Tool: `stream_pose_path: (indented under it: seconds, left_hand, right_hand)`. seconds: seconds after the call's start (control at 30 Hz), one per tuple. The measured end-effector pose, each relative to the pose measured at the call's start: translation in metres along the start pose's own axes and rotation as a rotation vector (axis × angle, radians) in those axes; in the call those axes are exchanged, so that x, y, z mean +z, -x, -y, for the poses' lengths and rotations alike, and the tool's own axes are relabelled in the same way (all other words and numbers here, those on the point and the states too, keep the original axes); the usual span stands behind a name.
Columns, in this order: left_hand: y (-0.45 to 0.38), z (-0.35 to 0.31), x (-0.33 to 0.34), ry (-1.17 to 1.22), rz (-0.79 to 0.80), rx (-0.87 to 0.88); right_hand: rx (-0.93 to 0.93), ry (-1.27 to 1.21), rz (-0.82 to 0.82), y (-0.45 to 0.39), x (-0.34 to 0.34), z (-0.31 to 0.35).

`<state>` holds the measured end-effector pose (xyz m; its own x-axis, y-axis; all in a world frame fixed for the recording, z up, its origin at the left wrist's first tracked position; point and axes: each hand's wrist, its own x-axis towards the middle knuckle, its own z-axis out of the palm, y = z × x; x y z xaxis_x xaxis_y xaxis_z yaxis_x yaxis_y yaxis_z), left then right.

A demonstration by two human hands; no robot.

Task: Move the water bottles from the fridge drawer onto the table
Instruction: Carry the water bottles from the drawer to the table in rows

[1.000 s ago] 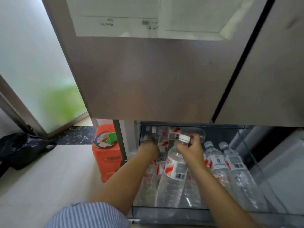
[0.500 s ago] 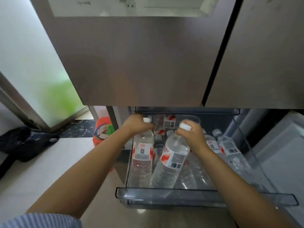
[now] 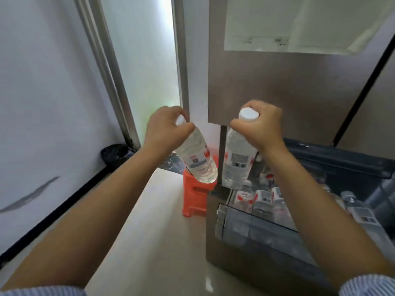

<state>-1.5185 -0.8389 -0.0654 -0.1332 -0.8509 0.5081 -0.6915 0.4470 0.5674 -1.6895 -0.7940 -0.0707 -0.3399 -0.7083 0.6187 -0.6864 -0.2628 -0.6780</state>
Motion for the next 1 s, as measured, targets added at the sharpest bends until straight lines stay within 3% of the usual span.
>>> stream_pose_path:
  seconds: [0.17,0.43,0.63,0.83,1.0]
  left_hand:
    - [0.049,0.053,-0.095,-0.217,-0.055,-0.115]
    - [0.187,0.174,-0.243,-0.459,-0.009,-0.487]
    - [0.286,0.251,-0.352,-0.554,-0.086,-0.777]
    - [0.336,0.332,-0.455,-0.677,-0.165,-0.974]
    - [0.342,0.396,-0.541,-0.716,-0.194,-1.087]
  right_hand:
    - [-0.054,-0.101,0.161,0.041,0.065,0.093]
    - [-0.189,-0.263,0.759,0.146,0.188,0.215]
    - [-0.415,-0.136,1.133,0.223,0.295,0.32]
    - [-0.624,-0.192,1.37,0.288,0.399,0.421]
    - [-0.712,-0.288,1.377,0.323,0.486,0.515]
